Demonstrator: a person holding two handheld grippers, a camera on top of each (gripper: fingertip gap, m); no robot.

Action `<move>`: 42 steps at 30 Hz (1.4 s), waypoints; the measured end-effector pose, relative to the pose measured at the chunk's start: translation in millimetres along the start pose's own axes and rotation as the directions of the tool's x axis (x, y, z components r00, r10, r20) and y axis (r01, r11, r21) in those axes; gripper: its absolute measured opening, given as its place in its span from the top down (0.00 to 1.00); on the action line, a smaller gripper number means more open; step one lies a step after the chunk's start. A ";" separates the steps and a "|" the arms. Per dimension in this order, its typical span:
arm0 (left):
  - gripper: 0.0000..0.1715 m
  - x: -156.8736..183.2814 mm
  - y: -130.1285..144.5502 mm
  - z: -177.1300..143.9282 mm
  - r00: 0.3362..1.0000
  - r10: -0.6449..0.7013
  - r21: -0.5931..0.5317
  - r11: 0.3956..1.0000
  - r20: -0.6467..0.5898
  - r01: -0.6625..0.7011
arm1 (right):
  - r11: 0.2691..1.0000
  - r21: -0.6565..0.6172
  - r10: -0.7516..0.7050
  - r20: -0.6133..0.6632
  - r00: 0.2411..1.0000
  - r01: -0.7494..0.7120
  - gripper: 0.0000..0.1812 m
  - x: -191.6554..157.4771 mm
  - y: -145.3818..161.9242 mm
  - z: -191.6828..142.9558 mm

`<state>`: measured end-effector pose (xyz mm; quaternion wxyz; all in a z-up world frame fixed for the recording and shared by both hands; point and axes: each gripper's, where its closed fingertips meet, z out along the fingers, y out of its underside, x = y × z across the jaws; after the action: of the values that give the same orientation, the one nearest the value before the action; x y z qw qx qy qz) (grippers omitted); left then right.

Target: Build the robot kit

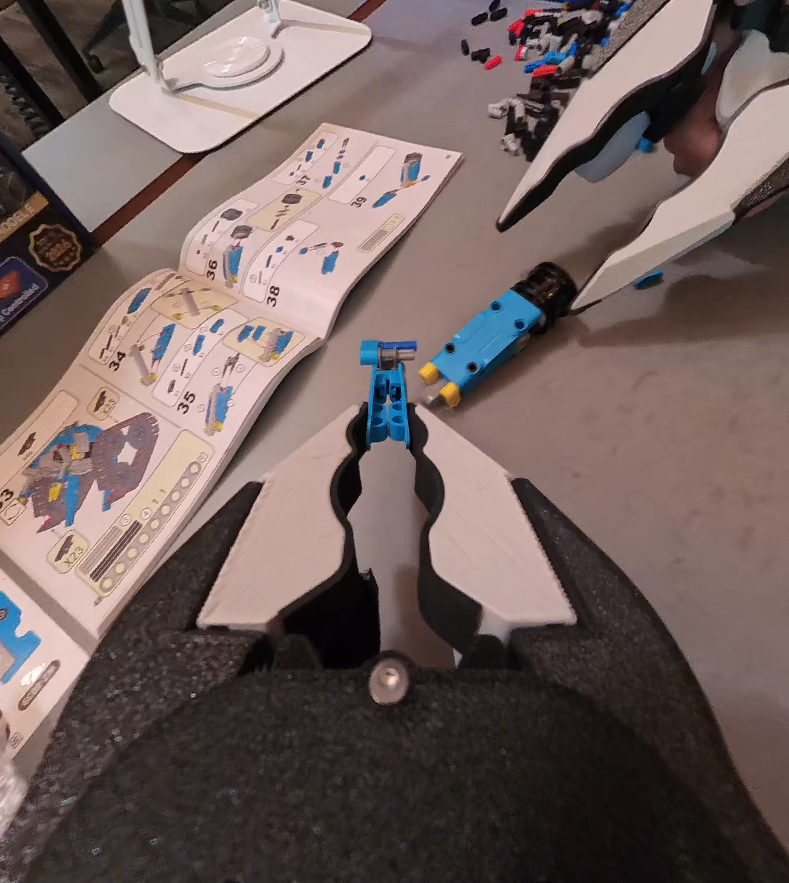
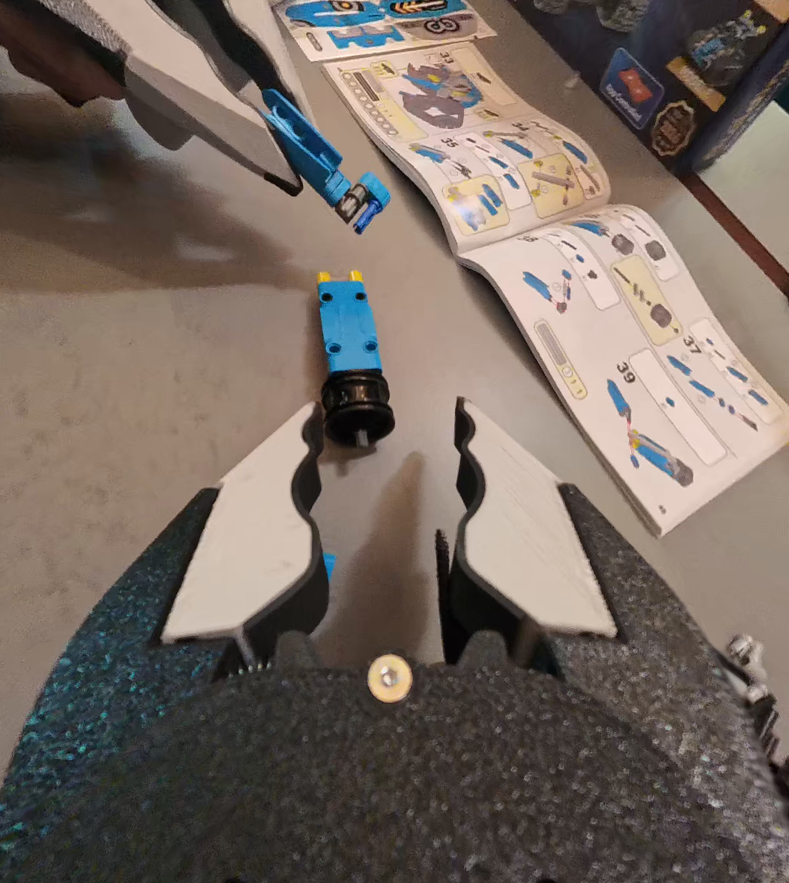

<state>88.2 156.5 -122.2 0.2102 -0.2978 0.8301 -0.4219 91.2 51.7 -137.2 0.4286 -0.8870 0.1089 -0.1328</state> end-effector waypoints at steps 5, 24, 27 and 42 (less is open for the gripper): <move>0.92 -1.5 12.7 3.4 0.999 -0.043 -0.061 0.997 -0.033 0.041 | 1.000 0.020 0.005 0.086 0.996 -0.007 0.69 -13.6 -10.0 -2.6; 0.92 33.8 17.8 3.4 0.982 0.006 -0.113 0.993 -0.188 -0.028 | 0.997 0.019 -0.071 0.140 0.988 0.069 0.74 -14.9 -19.6 -32.2; 0.92 35.0 19.3 3.1 0.980 0.025 -0.113 0.992 -0.199 -0.048 | 0.983 -0.076 -0.138 0.278 0.951 0.165 0.68 -38.4 -27.2 -23.0; 0.92 39.2 26.7 7.6 0.976 0.050 -0.136 0.987 -0.213 -0.080 | 0.914 -0.136 -0.318 0.342 0.884 0.382 0.85 -28.9 0.1 30.1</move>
<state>55.5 138.3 -152.3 0.1135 -0.2390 0.8852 -0.3827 73.9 82.5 -159.4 0.3183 -0.9400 -0.1103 -0.0544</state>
